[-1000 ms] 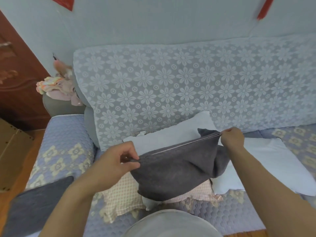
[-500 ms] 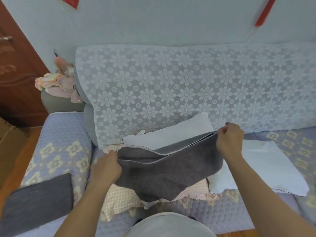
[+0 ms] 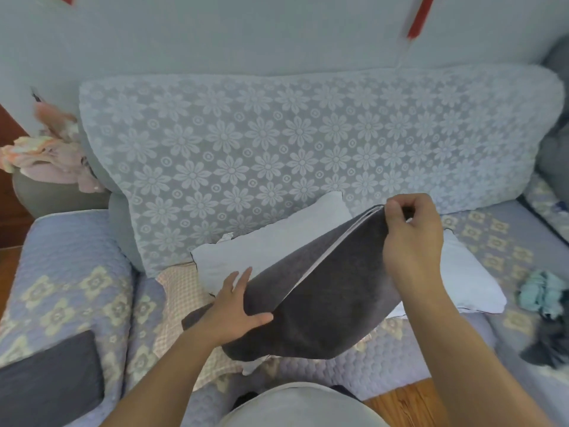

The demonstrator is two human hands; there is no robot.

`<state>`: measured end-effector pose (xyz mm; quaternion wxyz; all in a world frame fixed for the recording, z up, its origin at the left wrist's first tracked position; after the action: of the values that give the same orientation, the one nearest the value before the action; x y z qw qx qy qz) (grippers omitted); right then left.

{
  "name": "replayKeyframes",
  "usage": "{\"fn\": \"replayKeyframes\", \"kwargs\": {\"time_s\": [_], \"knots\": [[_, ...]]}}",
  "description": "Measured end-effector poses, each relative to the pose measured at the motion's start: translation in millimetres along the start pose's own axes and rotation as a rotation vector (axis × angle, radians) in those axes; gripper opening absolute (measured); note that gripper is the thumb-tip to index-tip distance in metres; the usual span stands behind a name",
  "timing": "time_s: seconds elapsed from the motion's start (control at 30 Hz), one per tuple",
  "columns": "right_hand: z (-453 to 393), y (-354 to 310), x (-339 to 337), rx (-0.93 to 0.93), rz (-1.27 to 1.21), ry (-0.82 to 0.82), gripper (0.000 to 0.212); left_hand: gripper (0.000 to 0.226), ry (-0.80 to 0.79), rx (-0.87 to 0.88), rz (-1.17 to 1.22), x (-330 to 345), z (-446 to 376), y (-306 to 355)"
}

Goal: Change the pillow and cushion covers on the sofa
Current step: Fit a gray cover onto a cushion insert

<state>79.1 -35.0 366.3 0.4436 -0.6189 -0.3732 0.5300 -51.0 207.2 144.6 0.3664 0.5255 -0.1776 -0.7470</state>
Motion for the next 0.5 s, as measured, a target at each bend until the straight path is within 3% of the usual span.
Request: {"fn": "replayKeyframes", "kwargs": {"time_s": [0.1,0.2,0.27,0.4,0.5], "knots": [[3,-4,-2,0.004,-0.009,-0.007,0.007,0.106,0.301,0.049,-0.031,24,21,24],[8,-9,5,0.007,-0.029,-0.049,0.008,0.061,0.557,0.200,-0.113,32,28,47],[11,-15,10,-0.007,-0.043,-0.065,0.008,0.042,0.586,0.192,-0.165,23,23,50],[14,-24,16,-0.034,-0.081,-0.076,0.008,0.029,0.563,0.100,-0.107,-2,11,39],[13,-28,16,-0.051,-0.094,-0.046,0.008,0.006,0.657,0.031,-0.073,-12,15,33]]}}
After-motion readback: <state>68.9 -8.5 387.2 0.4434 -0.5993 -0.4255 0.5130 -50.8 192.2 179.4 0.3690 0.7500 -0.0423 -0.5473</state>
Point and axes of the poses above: each hand's wrist, its own z-axis away from the middle knuckle, its own x-axis out of the palm, y = z × x, the point moved 2 cm from there along -z, towards the middle knuckle, and after that the axes turned 8 degrees about x, right-handed, at the moved point
